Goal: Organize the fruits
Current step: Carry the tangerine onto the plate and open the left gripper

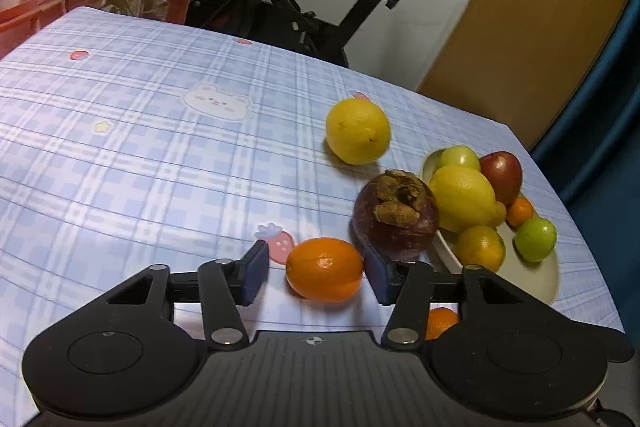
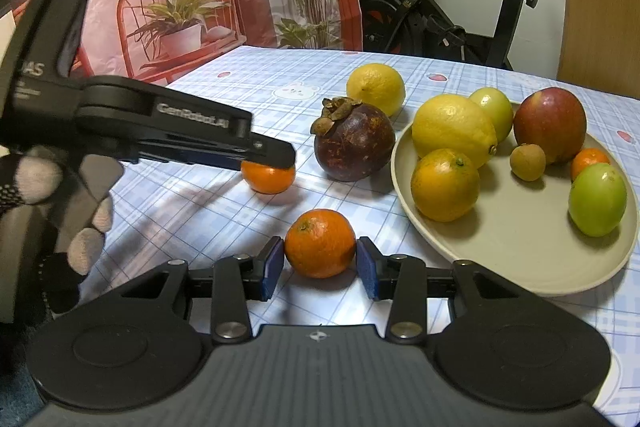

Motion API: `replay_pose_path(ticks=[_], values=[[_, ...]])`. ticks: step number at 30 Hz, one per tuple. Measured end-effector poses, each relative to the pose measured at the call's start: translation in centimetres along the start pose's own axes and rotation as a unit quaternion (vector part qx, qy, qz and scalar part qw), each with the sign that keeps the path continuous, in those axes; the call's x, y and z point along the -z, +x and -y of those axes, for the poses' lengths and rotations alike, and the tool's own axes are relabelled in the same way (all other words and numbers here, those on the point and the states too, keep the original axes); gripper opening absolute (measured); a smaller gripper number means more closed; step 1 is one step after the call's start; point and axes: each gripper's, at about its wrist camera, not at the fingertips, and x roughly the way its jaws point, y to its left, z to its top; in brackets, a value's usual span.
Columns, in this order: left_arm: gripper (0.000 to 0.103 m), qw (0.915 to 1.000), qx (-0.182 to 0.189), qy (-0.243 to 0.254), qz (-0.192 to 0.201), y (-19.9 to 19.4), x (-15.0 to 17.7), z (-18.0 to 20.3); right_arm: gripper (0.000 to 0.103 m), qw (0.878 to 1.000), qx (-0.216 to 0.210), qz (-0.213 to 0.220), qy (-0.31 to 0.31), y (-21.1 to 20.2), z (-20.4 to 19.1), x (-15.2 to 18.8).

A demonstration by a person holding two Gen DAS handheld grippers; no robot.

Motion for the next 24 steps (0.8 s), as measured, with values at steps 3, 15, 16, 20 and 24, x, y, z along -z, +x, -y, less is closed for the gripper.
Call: replay_pose_path(ticks=[3, 15, 16, 20, 24], values=[[0.044, 0.9999, 0.000, 0.017, -0.004, -0.5, 0.3, 0.5, 0.042, 1.000, 0.000, -0.001, 0.001, 0.0, 0.0, -0.1], [0.044, 0.9992, 0.012, 0.029, 0.026, -6.5, -0.3, 1.9, 0.042, 0.999, 0.019, 0.040, -0.001, -3.6, 0.0, -1.3], [0.044, 0.9991, 0.016, 0.028, 0.027, -6.9, -0.6, 2.1, 0.042, 0.999, 0.021, 0.047, 0.002, -4.0, 0.3, -1.5], [0.044, 0.9984, 0.014, 0.034, 0.042, -8.4, -1.8, 3.0, 0.042, 0.997, 0.029, 0.076, 0.019, -6.0, 1.3, -2.4], [0.044, 0.9971, 0.023, 0.041, 0.060, -9.5, -3.2, 4.4, 0.042, 0.993, 0.043, 0.107, 0.025, -8.0, 2.4, -3.7]])
